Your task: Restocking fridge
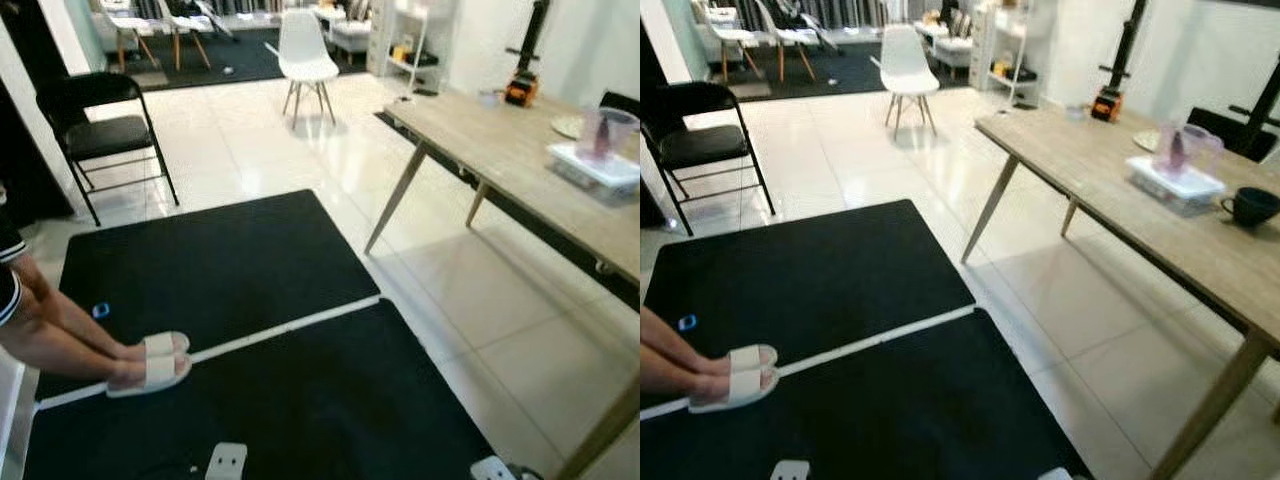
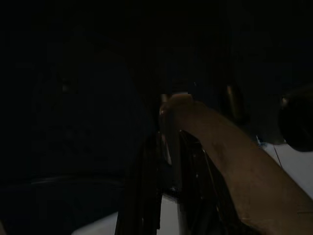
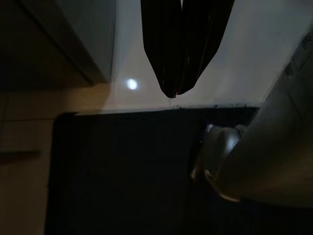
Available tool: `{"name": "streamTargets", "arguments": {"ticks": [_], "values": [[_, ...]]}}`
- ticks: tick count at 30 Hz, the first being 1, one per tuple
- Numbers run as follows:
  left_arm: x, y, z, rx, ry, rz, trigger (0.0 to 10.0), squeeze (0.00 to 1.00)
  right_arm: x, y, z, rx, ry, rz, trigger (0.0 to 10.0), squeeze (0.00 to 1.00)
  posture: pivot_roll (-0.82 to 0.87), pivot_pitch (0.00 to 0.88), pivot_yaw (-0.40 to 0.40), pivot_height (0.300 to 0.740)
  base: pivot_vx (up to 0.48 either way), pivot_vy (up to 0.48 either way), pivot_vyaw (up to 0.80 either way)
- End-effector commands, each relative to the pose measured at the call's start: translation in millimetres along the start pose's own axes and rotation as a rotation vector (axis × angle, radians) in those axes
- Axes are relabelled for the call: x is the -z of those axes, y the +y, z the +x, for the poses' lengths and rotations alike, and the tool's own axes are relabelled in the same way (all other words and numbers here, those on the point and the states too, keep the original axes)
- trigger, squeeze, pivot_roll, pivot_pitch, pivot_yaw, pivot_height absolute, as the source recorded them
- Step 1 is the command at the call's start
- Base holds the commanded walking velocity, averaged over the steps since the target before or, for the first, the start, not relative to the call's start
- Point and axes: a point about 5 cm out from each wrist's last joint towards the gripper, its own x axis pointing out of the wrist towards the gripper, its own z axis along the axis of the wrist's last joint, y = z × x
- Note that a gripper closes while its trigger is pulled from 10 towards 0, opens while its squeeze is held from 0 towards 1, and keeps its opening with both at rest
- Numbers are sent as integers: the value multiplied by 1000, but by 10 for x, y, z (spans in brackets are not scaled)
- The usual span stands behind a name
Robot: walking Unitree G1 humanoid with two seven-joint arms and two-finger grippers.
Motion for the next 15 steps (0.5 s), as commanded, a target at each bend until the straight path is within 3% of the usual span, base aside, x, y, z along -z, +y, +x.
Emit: {"name": "streamTargets", "arguments": {"ticks": [1,4,15], "values": [[205,-38,-22,16,84,5,10000,0,44,-12,-8,5,17,10,10000,0,-83,0,-50,740,379,0,0],[206,-36,-22,16,84,8,10000,0,53,-3,-5,8,27,17,10000,0,-81,0,-50,740,385,0,0],[184,-16,-22,13,81,16,10000,0,48,32,8,0,39,17,10000,0,-75,0,-46,740,385,0,-781]]}}
